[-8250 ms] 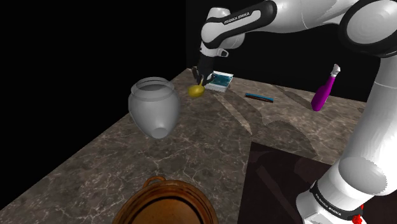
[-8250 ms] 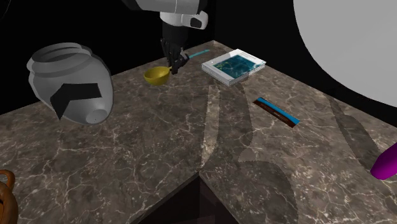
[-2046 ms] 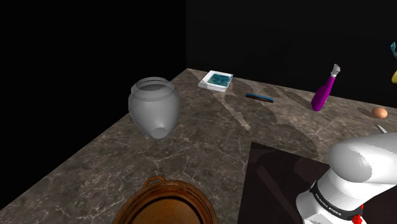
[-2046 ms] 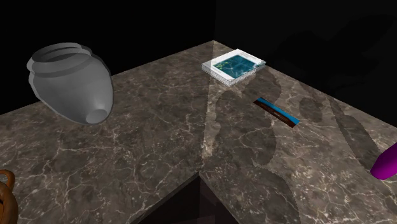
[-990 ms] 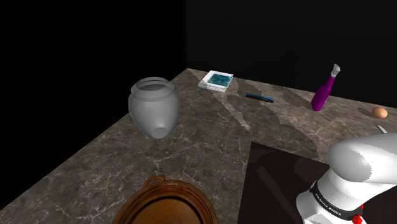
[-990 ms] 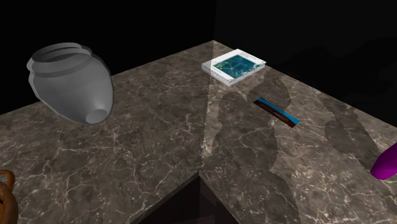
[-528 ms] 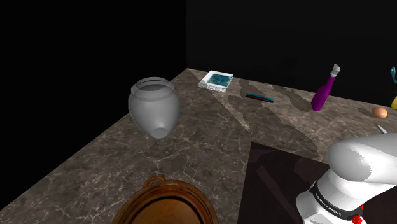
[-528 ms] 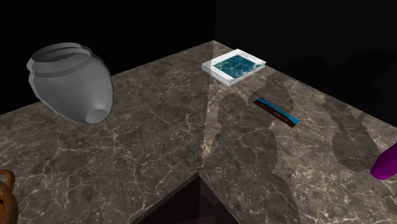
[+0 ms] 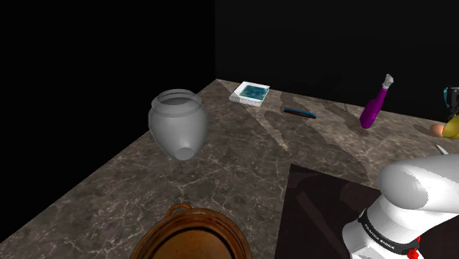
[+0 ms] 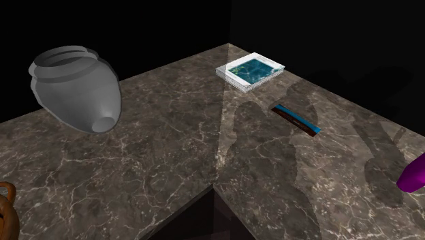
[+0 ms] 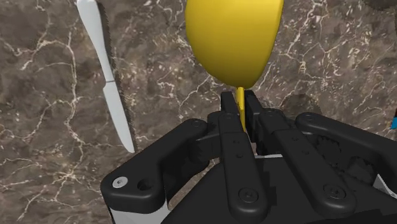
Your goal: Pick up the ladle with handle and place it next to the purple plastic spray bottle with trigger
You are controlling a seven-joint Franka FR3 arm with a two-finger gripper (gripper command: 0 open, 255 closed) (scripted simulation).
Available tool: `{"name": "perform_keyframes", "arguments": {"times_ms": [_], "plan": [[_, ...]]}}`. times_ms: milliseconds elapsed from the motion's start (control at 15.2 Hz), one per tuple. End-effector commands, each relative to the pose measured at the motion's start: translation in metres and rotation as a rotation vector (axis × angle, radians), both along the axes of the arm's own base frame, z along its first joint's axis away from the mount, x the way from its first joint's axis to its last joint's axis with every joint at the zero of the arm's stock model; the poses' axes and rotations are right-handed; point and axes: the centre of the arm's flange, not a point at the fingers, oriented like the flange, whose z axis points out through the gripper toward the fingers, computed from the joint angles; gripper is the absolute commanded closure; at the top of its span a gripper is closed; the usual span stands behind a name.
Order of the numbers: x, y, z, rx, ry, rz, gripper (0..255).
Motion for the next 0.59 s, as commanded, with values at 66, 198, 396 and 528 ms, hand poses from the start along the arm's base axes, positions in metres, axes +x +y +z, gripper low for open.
{"name": "perform_keyframes", "arguments": {"times_ms": [66,198,396,528], "plan": [[0.0,-0.001,-0.016,0.0,0.0,0.0,255],[0.0,-0.001,-0.026,0.0,0.0,0.0,255],[0.0,-0.001,-0.042,0.0,0.0,0.0,255],[0.0,-0.001,-0.053,0.0,0.0,0.0,255]]}}
